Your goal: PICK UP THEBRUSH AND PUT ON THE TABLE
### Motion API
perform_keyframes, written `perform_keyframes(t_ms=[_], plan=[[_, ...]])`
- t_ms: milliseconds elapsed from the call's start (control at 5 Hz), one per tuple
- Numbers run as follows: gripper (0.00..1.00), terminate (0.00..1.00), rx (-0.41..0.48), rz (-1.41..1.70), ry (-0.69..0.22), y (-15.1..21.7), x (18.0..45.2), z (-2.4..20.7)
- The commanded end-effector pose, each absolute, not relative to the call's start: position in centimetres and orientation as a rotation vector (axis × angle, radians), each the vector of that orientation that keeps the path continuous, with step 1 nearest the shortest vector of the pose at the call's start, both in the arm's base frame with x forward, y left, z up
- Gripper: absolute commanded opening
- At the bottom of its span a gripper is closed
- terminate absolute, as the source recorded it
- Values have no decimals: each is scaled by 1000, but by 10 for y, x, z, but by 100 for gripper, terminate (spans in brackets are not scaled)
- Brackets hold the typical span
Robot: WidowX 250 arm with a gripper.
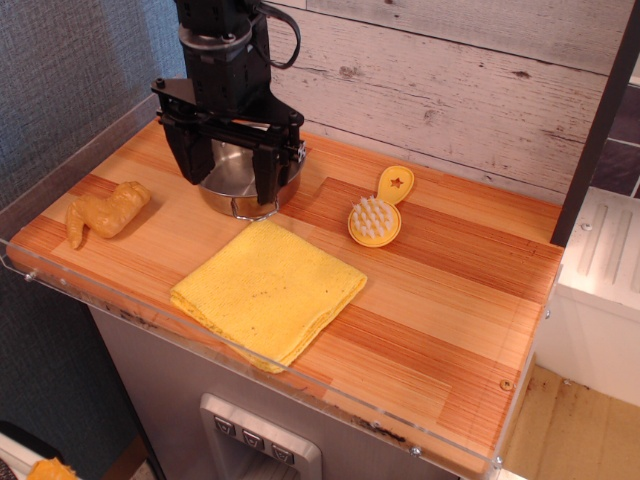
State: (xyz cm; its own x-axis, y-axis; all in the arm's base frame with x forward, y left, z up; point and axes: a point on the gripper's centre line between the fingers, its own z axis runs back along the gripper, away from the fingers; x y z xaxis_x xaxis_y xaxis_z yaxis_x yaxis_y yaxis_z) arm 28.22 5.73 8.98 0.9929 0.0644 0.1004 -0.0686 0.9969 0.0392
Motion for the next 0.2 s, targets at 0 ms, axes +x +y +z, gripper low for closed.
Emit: perform_keyframes(t_ms=[0], plan=[[100, 100, 53, 62, -153, 61, 283, 104]])
